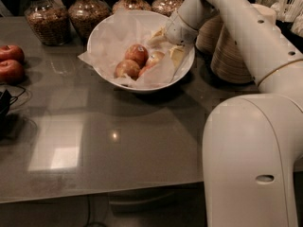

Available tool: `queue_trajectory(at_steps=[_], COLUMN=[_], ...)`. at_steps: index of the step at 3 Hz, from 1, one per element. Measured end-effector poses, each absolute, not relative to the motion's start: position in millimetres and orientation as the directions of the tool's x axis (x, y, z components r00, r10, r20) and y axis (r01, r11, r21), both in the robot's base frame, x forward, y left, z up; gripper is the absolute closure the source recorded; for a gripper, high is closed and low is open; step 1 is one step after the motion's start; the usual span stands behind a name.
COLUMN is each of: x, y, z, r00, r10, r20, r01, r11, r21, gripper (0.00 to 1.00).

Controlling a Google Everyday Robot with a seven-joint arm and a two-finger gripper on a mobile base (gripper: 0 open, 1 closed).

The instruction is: Pick apple from white bowl

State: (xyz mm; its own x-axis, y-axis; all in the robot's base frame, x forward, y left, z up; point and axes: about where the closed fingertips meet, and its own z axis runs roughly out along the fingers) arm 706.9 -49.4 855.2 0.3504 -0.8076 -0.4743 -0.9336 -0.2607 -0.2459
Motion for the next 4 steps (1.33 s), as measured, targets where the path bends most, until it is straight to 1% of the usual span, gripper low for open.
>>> queue_trajectory(at_steps=[1,2,4], x=[705.7,705.7,705.7], y=[-49.5,-49.4,-49.4], z=[857.3,857.3,857.3], r00=[0.350,0.350,0.350], r10=[-0.808,-0.808,-0.808], r20=[-0.474,-0.474,-0.474], r01=[-0.934,-0.934,-0.934], r11=[-0.261,-0.261,-0.261], r21=[-0.246,-0.246,-0.246], gripper=[0.27,0.46,0.92])
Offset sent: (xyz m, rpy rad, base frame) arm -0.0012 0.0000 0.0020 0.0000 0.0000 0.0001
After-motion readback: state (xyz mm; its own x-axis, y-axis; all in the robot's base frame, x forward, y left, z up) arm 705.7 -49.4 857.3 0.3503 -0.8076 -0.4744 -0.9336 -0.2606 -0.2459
